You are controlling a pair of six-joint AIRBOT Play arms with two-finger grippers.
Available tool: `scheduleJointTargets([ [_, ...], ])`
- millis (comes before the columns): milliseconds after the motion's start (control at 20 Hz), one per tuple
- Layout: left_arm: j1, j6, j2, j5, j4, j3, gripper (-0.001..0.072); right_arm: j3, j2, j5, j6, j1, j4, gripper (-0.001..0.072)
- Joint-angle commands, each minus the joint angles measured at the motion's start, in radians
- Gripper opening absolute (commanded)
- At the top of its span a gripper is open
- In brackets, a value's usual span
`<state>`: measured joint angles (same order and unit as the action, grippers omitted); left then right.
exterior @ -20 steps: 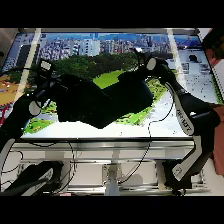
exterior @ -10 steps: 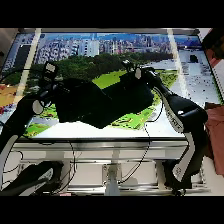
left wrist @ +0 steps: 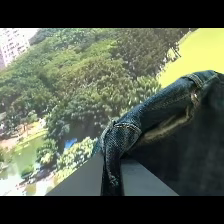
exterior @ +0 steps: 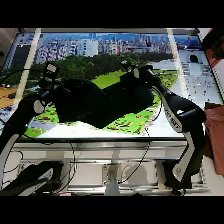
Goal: Fold the clothes and pants, and hang the long-sleeved shirts on hangers.
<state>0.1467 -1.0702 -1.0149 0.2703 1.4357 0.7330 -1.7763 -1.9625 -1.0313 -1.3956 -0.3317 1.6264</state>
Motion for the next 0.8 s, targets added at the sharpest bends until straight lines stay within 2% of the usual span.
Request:
scheduleJointTargets([
  [0,-0.014,-0.109,0.006,-0.084,0.000,0.000,0.0074,-0.101,0.045,-0.030,-0.044,0.051,0.049,0.0016],
  [150,-0.080,-0.254,0.047,-0.193,0.000,0.001,0.0073,-0.176,0.123,-0.063,-0.055,0.129,0.065,0.0015],
  [250,-0.158,-0.313,0.088,-0.250,0.000,0.001,0.0074,-0.192,0.191,-0.084,-0.055,0.193,0.069,0.0016],
  [400,-0.288,-0.314,0.120,-0.327,0.000,0.001,0.0073,-0.191,0.280,-0.176,-0.054,0.304,0.079,0.0016],
  [500,-0.340,-0.314,0.127,-0.335,0.000,0.001,0.0073,-0.191,0.318,-0.311,-0.054,0.391,0.077,0.0016],
  [650,-0.350,-0.314,0.155,-0.369,0.001,0.001,0.0073,-0.191,0.343,-0.556,-0.050,0.484,0.067,0.0017],
  [750,-0.350,-0.314,0.197,-0.434,0.001,0.001,0.0073,-0.190,0.370,-0.612,-0.050,0.515,0.011,0.0016],
])
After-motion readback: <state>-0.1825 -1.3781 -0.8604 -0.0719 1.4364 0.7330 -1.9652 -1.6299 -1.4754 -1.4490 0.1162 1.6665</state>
